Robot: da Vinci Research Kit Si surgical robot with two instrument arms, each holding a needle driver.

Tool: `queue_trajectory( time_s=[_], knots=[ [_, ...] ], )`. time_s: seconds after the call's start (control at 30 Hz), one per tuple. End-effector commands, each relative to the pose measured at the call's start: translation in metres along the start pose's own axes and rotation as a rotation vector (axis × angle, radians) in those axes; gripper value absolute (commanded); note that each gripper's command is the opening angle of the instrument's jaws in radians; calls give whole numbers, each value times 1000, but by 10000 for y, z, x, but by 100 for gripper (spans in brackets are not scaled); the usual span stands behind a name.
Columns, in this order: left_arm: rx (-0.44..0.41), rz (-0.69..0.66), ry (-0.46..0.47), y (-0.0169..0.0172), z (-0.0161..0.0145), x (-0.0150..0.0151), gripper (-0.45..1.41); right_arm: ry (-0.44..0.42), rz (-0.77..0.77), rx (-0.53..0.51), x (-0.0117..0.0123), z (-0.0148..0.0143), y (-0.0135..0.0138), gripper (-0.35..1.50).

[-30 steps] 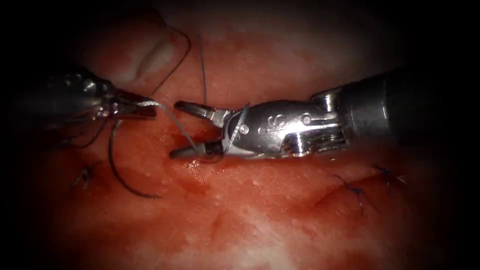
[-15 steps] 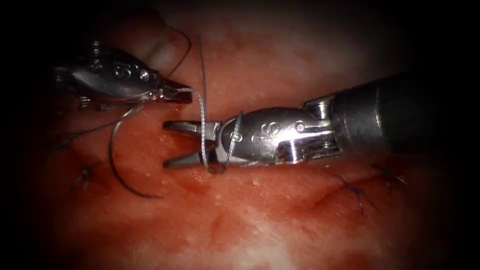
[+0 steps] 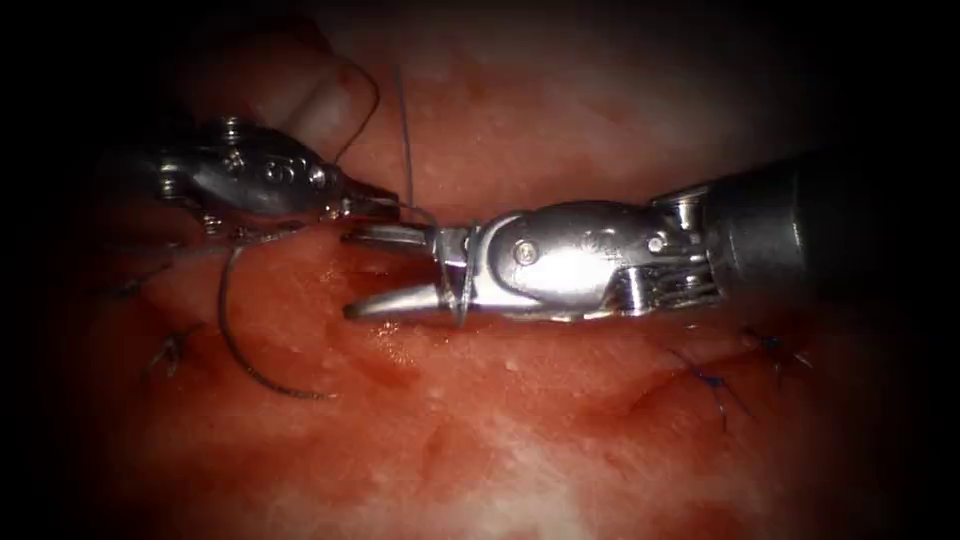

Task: Wound Closure
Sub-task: Loop the long suture end twice around the right tool, then with the right tool grip the short suture tail.

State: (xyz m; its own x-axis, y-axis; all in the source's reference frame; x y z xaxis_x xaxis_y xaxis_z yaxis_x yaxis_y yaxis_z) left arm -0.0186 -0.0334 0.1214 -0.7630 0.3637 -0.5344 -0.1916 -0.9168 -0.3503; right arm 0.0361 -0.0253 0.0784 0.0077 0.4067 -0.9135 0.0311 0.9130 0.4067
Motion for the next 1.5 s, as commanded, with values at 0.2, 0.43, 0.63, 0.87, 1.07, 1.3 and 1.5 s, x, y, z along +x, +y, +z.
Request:
queue_trajectory(
  time_s=[0.2, 0.43, 0.63, 0.87, 1.07, 1.3, 1.5],
  knots=[
    [-7, 1, 0, 5, 7, 2, -45, 31, 20, -110, -11, -6, 15, 30],
    [-17, 6, -12, 17, 3, 1, -45, 13, 122, -246, -25, -20, 22, 32],
    [-17, 7, -15, 24, 3, 2, -45, 17, 231, -361, -31, -22, 27, 37],
    [-21, 7, -20, 27, 2, 4, -45, 29, 315, -468, -37, -15, 33, 47],
    [-25, 7, -22, 26, 1, 5, -45, 1, 325, -559, -45, -10, 38, 49],
    [-28, 7, -21, 23, -1, 6, -45, -51, 332, -660, -51, -6, 52, 61],
    [-29, 9, -20, 21, -1, 5, -45, -64, 313, -717, -54, -1, 64, 71]
  ],
)
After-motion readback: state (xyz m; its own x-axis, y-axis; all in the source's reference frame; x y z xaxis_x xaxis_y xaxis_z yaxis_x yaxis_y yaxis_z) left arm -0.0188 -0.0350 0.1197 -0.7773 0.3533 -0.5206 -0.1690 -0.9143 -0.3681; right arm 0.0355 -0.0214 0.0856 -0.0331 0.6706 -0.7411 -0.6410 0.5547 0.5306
